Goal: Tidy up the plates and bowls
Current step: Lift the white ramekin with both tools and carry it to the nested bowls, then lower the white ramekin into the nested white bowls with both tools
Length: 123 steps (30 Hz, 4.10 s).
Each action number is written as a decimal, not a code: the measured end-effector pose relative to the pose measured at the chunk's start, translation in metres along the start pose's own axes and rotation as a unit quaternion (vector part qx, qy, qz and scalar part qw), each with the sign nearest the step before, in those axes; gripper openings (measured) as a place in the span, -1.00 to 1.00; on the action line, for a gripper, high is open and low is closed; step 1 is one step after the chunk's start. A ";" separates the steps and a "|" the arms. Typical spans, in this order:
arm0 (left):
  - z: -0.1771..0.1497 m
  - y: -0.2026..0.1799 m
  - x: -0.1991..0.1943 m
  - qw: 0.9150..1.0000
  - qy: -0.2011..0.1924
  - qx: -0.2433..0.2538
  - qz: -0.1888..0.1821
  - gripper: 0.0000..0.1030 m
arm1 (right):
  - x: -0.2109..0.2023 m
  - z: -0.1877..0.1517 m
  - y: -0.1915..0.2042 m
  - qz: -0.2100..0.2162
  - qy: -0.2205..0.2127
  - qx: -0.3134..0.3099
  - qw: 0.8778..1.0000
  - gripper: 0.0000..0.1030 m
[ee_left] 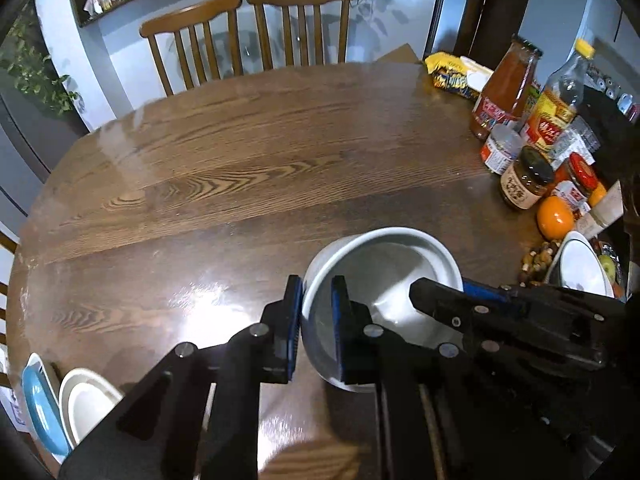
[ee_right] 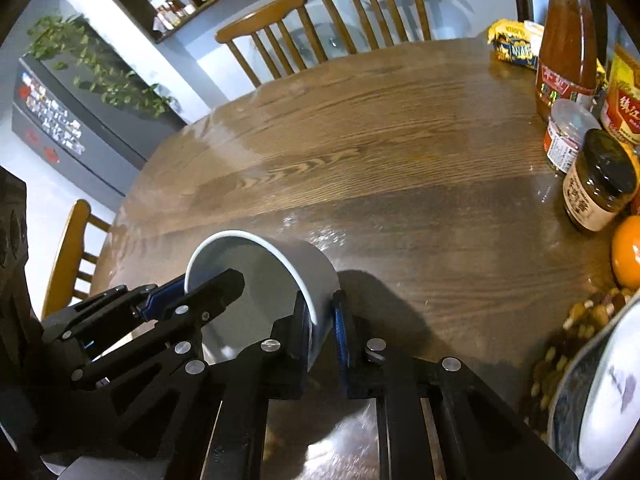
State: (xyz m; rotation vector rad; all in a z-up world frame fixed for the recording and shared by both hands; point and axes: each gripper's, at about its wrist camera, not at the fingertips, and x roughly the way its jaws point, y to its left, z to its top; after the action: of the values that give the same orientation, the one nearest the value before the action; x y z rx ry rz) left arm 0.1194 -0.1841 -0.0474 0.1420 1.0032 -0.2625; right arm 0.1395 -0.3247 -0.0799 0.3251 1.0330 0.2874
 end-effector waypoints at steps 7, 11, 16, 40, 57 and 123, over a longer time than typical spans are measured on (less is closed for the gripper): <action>-0.026 0.004 -0.038 0.999 -0.032 0.000 0.009 -0.76 | -0.022 -0.020 0.021 0.010 -0.013 -0.012 1.000 -0.70; -0.038 0.008 -0.058 0.999 -0.047 -0.008 0.012 -0.76 | -0.035 -0.030 0.036 0.012 -0.023 -0.024 0.999 -0.70; -0.053 0.017 -0.084 0.998 -0.065 -0.018 0.017 -0.75 | -0.048 -0.039 0.051 0.014 -0.034 -0.038 0.999 -0.70; -0.103 0.120 -0.140 0.988 -0.088 -0.098 0.078 -0.75 | -0.033 -0.066 0.172 0.070 -0.017 -0.131 0.989 -0.70; -0.116 0.174 -0.112 0.988 -0.034 -0.134 0.070 -0.76 | 0.019 -0.073 0.210 0.068 0.037 -0.138 0.987 -0.70; -0.116 0.194 -0.070 0.990 0.006 -0.134 0.051 -0.69 | 0.071 -0.073 0.209 0.023 0.087 -0.124 0.988 -0.70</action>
State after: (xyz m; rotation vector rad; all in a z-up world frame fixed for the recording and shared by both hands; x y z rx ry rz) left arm 0.0441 0.0406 -0.0502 -0.0506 1.0309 -0.0317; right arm 0.0933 -0.0969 -0.0885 0.1004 1.1477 0.4879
